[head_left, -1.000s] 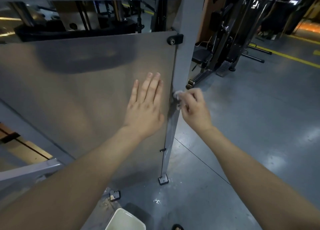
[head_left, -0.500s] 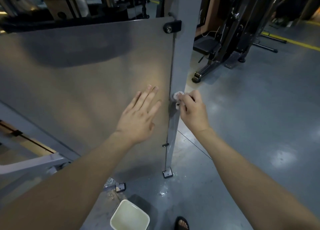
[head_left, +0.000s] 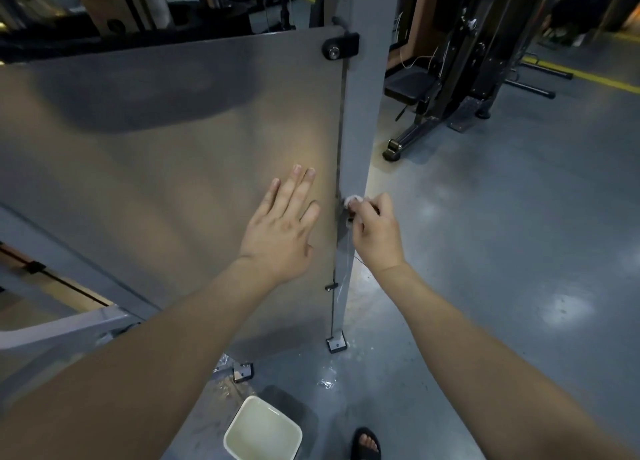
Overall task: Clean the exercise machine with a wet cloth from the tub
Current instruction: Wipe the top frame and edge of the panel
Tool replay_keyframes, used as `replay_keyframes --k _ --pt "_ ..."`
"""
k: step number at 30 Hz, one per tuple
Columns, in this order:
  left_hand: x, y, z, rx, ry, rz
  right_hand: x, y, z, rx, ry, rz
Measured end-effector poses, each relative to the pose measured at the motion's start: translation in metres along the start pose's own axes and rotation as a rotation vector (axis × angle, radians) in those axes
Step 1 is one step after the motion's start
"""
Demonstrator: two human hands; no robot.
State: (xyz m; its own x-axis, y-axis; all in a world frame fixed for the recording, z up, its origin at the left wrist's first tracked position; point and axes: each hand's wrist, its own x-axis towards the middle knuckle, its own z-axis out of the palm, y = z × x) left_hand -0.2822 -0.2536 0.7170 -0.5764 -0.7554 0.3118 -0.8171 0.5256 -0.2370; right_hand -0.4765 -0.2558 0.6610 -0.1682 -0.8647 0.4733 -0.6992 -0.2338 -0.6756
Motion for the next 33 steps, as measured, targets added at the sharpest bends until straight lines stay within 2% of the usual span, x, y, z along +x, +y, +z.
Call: replay_keyframes --k 4,7,9,12,15,18,23,27,31,33 --pt "-0.006 0.007 -0.002 -0.065 0.059 -0.012 -0.01 0.005 0.0 -0.046 -0.141 0.142" --pt "-0.018 0.014 0.004 -0.175 0.057 -0.034 -0.013 0.002 -0.016 0.094 -0.155 0.247" --pt "-0.029 0.021 0.012 -0.3 -0.005 -0.12 -0.021 0.006 -0.026 0.195 -0.161 0.346" --pt "-0.045 0.036 0.024 -0.658 -0.144 -0.339 -0.037 0.006 -0.033 0.337 -0.2 0.5" --pt "-0.054 0.051 0.025 -1.08 -0.171 -0.595 -0.052 -0.006 -0.034 0.37 -0.238 0.556" --pt "-0.059 0.06 0.026 -1.442 -0.208 -0.773 -0.066 -0.018 -0.03 0.449 -0.272 0.586" --pt "-0.069 0.066 0.026 -1.563 -0.235 -0.792 -0.081 -0.025 -0.026 0.644 -0.299 0.668" --pt "-0.073 0.062 0.027 -1.549 -0.257 -0.866 -0.084 -0.027 -0.031 0.621 -0.299 0.67" --pt "-0.073 0.06 0.016 -1.675 -0.26 -0.949 -0.081 -0.028 -0.035 0.573 -0.18 0.7" --pt "-0.073 0.058 0.014 -1.747 -0.263 -0.993 -0.081 -0.028 -0.036 0.595 -0.18 0.721"
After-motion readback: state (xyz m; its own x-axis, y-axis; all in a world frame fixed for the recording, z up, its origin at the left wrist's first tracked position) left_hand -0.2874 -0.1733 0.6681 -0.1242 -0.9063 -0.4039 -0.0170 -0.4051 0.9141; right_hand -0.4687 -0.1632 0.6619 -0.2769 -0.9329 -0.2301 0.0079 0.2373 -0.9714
